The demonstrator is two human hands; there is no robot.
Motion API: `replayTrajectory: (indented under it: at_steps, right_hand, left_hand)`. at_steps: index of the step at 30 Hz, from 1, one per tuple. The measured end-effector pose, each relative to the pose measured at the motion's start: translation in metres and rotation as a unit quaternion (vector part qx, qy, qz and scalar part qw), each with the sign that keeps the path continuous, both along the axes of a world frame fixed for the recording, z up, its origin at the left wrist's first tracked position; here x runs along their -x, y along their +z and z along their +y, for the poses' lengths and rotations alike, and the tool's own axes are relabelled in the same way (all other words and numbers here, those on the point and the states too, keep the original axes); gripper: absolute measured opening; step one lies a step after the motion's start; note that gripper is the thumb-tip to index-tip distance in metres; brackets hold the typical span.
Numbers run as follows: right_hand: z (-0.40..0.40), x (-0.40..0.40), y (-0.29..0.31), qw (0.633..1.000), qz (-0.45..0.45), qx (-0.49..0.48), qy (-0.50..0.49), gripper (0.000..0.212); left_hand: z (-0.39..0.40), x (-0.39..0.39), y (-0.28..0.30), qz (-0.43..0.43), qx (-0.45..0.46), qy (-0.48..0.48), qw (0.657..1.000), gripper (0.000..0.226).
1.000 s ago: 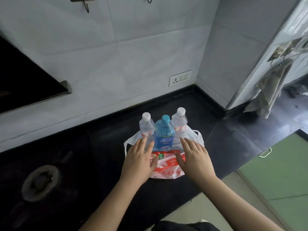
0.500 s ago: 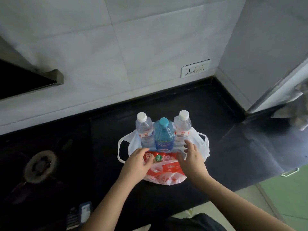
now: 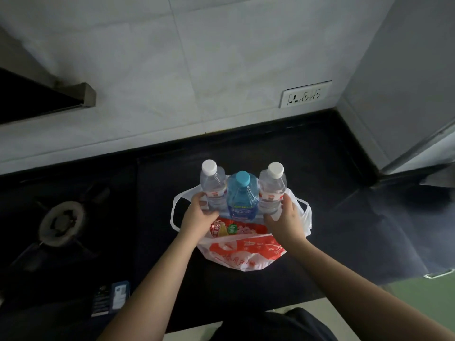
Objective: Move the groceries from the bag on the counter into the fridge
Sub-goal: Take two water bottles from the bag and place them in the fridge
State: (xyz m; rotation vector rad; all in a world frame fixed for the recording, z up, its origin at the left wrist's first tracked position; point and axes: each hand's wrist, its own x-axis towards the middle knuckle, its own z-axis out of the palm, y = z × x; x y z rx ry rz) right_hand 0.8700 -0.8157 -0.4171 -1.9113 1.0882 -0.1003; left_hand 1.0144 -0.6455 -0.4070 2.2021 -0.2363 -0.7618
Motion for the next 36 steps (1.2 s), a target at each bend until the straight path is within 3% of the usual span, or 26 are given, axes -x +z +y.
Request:
replayTrajectory:
  at_steps: [3, 10, 14, 19, 23, 28, 36]
  right_hand:
    - [-0.006, -0.007, -0.002, 1.000, -0.005, 0.012, 0.007, 0.064]
    - [-0.019, -0.025, -0.004, 0.999, -0.026, -0.033, -0.002, 0.055]
    - [-0.023, -0.025, -0.004, 0.999, -0.034, -0.034, 0.015, 0.049]
    - [-0.026, -0.023, -0.002, 1.000, -0.017, -0.020, 0.016, 0.065]
    - [-0.019, -0.015, 0.004, 0.999, -0.031, 0.000, 0.008, 0.057]
    - [-0.009, 0.000, 0.012, 0.999, -0.042, 0.026, -0.006, 0.058]
    - [0.003, 0.030, 0.039, 0.995, -0.085, -0.011, -0.048, 0.050]
  left_hand:
    - [-0.004, -0.005, -0.002, -0.013, 0.003, -0.019, 1.000, 0.064]
    - [-0.021, -0.021, -0.006, -0.038, -0.008, -0.019, 0.999, 0.038]
    - [-0.030, -0.027, -0.008, -0.028, -0.010, -0.014, 0.999, 0.045]
    - [-0.026, -0.028, -0.007, -0.050, -0.001, -0.013, 0.999, 0.041]
    - [-0.021, -0.025, -0.003, -0.074, 0.021, -0.012, 0.997, 0.036]
    - [-0.008, -0.017, 0.004, -0.066, 0.057, 0.008, 0.996, 0.047]
    - [0.027, 0.004, 0.046, -0.053, 0.149, 0.064, 0.985, 0.048]
